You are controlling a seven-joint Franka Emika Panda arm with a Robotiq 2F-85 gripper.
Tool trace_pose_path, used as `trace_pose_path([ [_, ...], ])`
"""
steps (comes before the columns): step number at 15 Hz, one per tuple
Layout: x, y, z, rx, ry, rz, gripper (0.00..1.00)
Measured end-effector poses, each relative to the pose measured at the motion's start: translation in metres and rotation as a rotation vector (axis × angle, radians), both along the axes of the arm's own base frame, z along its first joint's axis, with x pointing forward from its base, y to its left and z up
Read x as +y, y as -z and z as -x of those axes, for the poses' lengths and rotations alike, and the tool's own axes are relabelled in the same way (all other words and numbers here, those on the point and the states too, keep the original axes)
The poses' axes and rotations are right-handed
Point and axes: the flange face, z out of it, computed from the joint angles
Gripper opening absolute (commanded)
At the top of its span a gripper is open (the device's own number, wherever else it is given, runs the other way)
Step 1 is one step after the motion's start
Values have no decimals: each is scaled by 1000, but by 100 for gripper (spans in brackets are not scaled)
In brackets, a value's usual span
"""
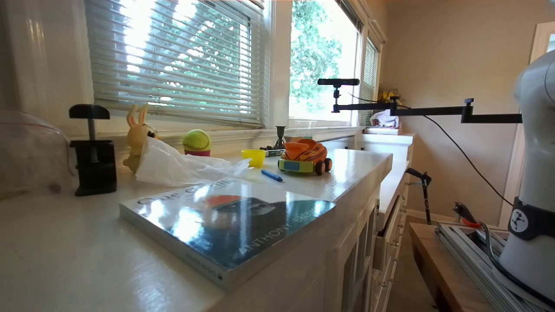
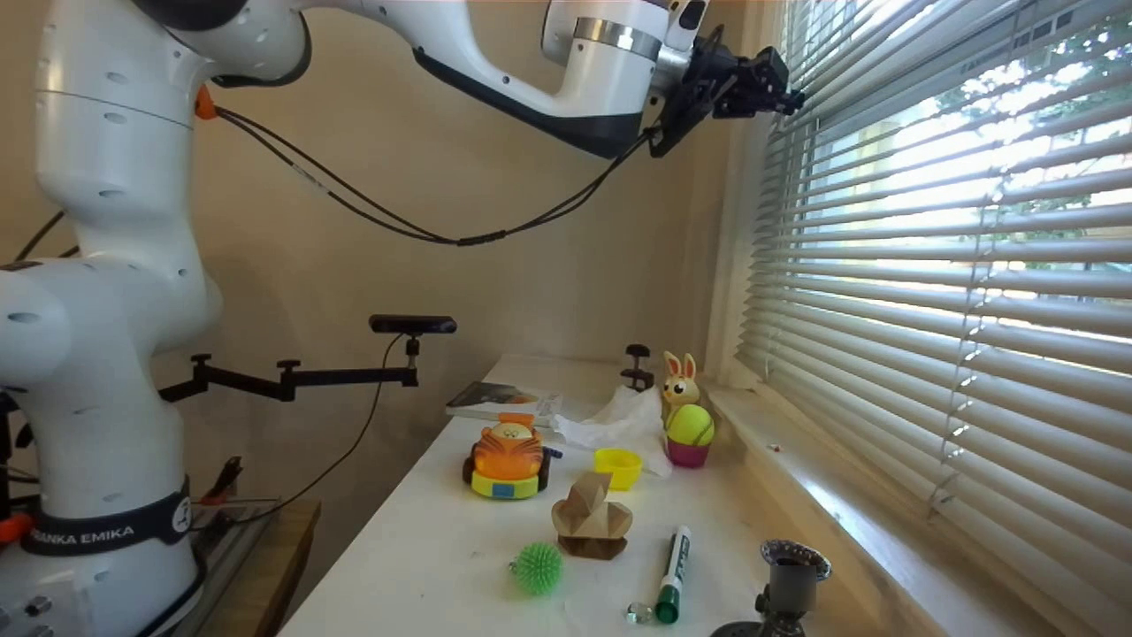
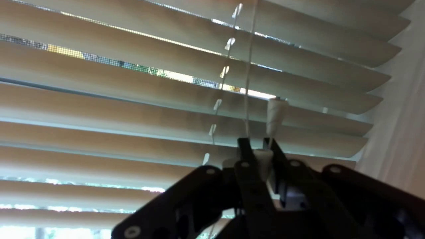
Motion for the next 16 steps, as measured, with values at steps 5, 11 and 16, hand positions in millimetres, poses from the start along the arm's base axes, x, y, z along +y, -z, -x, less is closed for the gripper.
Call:
trace_pose_path([
  [5, 0, 0, 0, 0, -1, 0, 43],
  [11, 8, 0, 1, 0, -14, 0, 79],
  [16, 17, 0, 1, 0, -29, -1, 100],
])
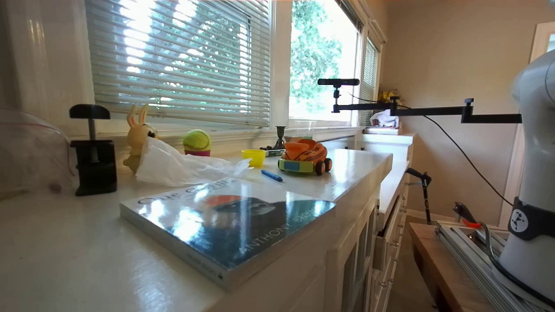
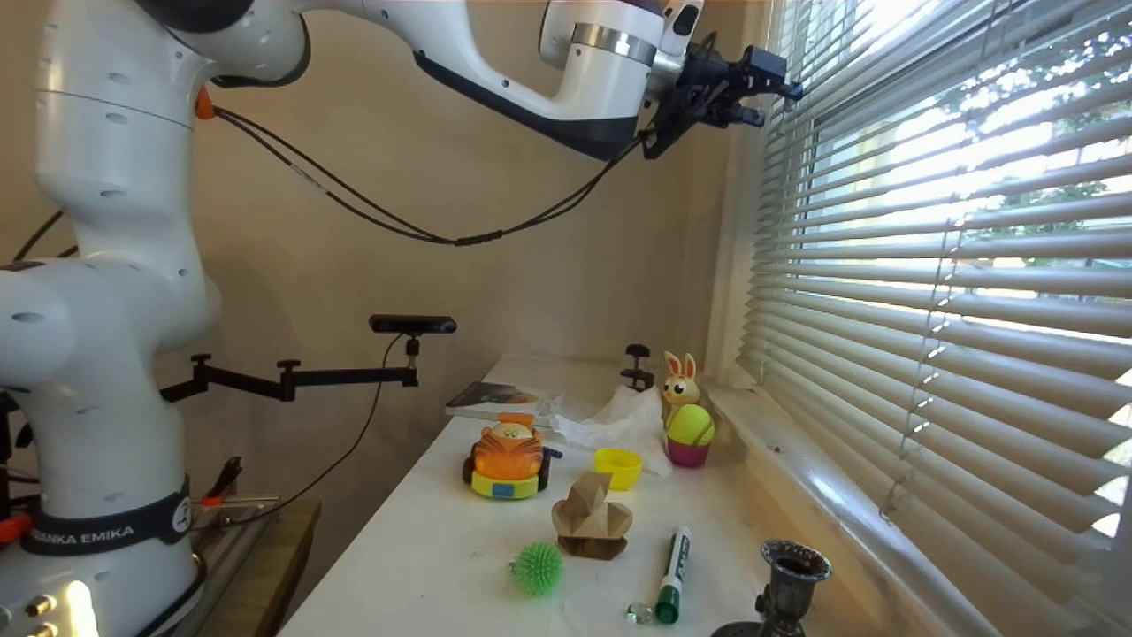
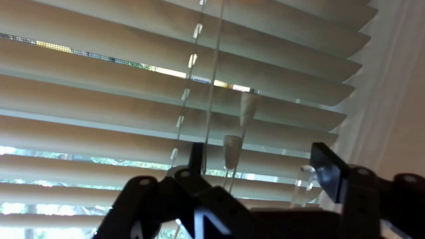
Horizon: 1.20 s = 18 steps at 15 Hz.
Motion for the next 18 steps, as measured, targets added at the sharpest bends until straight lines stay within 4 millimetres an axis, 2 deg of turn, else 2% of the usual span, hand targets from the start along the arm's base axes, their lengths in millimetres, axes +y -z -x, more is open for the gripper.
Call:
trace_pose_path([
  [8, 12, -6, 4, -7, -12, 2, 100],
  [18, 13, -9, 4, 1, 29, 7, 100],
])
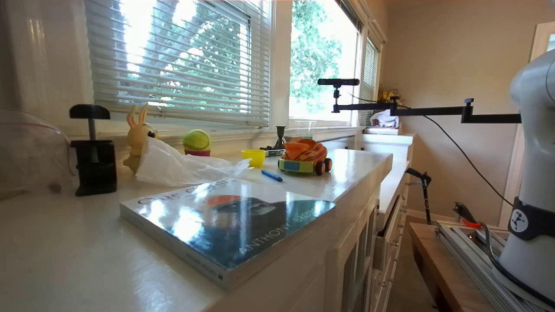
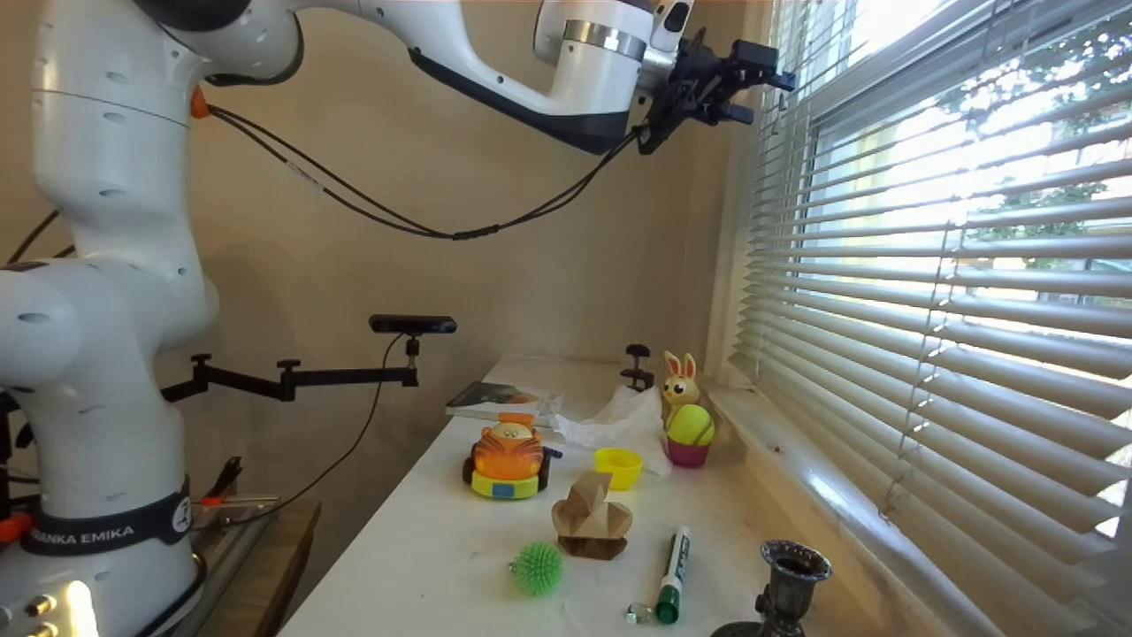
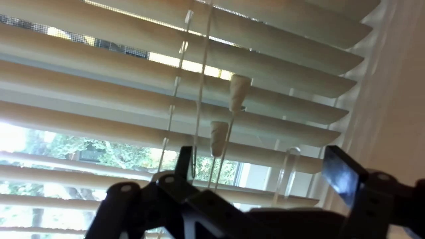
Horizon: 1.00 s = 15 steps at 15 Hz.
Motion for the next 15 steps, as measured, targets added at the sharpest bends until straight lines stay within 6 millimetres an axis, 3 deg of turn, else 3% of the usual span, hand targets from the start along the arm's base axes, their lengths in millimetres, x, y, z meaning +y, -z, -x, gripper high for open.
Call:
trace_pose_path([
  [8, 13, -4, 4, 21, 61, 10, 100],
  [15, 17, -6, 19, 52, 142, 24, 100],
])
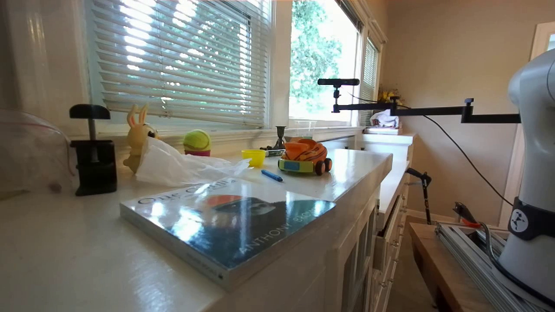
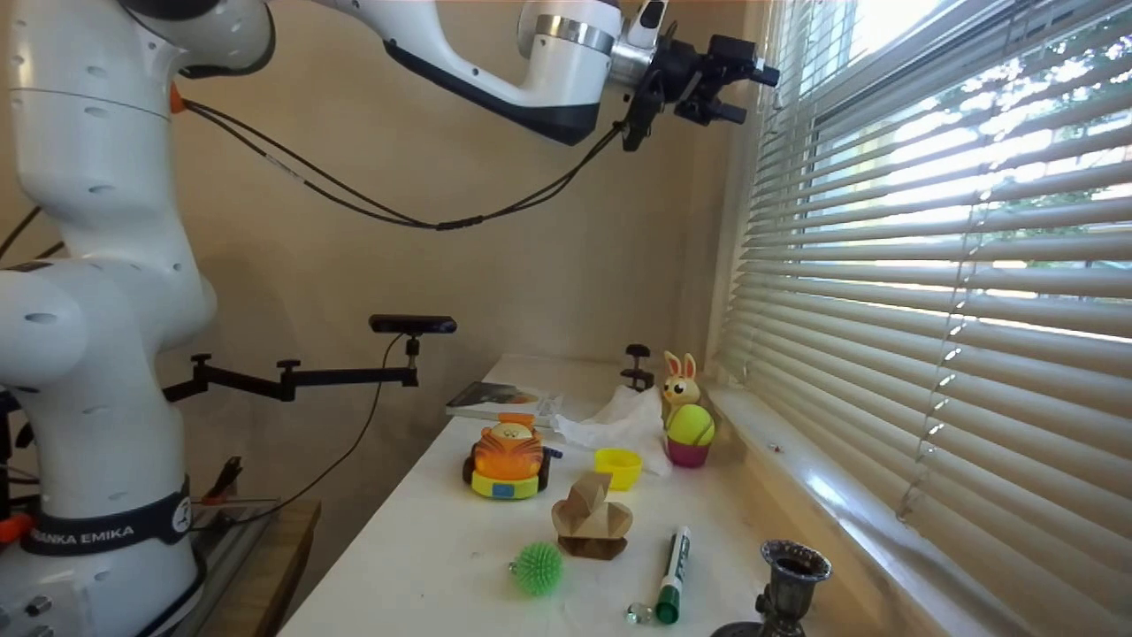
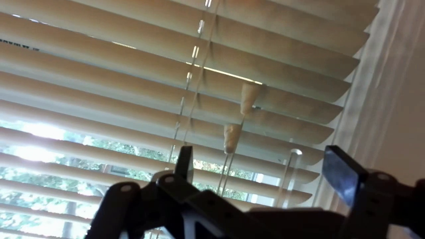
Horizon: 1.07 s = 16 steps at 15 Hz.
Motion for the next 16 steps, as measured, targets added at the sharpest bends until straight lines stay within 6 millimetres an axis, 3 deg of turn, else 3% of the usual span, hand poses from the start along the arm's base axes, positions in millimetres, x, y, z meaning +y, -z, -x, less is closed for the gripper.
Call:
trace_pose_path([
  [16, -17, 0, 1, 5, 43, 13, 100],
])
